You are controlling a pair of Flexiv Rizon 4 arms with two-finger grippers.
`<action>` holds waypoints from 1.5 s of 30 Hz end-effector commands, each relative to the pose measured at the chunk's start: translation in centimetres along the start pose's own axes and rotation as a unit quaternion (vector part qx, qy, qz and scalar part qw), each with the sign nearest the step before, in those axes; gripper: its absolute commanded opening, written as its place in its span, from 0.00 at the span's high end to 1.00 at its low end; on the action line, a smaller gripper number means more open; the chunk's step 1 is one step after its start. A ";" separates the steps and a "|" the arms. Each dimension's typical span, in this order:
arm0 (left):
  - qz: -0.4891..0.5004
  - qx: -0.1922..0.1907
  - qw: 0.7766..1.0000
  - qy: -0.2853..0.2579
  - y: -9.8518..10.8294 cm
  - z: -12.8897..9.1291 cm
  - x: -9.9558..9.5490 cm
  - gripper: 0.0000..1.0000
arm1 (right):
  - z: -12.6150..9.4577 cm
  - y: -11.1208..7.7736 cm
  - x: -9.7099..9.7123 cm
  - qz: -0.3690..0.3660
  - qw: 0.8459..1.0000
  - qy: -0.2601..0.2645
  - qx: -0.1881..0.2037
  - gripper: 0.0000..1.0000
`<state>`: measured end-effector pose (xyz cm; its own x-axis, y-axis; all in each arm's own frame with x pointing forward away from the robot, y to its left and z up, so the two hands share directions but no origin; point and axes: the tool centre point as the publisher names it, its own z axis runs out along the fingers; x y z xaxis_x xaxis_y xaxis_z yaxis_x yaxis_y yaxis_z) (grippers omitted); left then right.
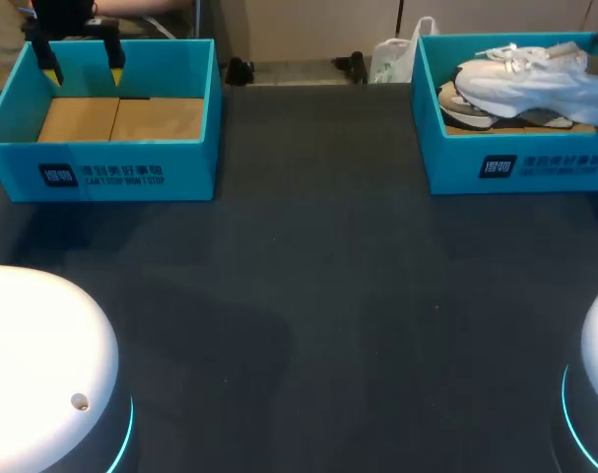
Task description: Take the shoe out of the shoebox, open the shoe tongue, remove and reinsert the insole, then place the shoe into the shoebox
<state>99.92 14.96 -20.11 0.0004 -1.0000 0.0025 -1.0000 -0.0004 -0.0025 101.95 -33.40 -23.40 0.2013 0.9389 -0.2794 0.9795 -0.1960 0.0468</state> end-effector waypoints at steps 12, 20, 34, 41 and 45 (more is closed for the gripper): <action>0.000 0.000 1.000 0.000 0.0 0.0 0.0 0.00 | -6.1 -1.0 -0.5 -0.010 1.000 -0.015 -0.008 1.00; 0.000 0.000 1.000 0.000 0.0 0.0 0.0 0.00 | -6.7 -1.3 -0.4 -0.001 1.000 -0.027 -0.014 1.00; 0.000 0.000 1.000 0.000 0.0 0.0 0.0 0.00 | -6.7 -1.3 -0.4 -0.001 1.000 -0.027 -0.014 1.00; 0.000 0.000 1.000 0.000 0.0 0.0 0.0 0.00 | -7.8 -5.2 0.8 -0.002 0.999 -0.036 -0.017 1.00; 0.000 0.000 1.000 0.000 0.0 0.0 0.0 0.00 | -8.6 -7.7 2.0 0.000 0.999 -0.038 -0.020 1.00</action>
<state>99.92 14.96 -20.11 0.0006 -1.0000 0.0026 -1.0000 -0.0006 -0.0025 97.58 -28.75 -16.68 0.1975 0.9181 -0.3436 0.9796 -0.1980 0.0340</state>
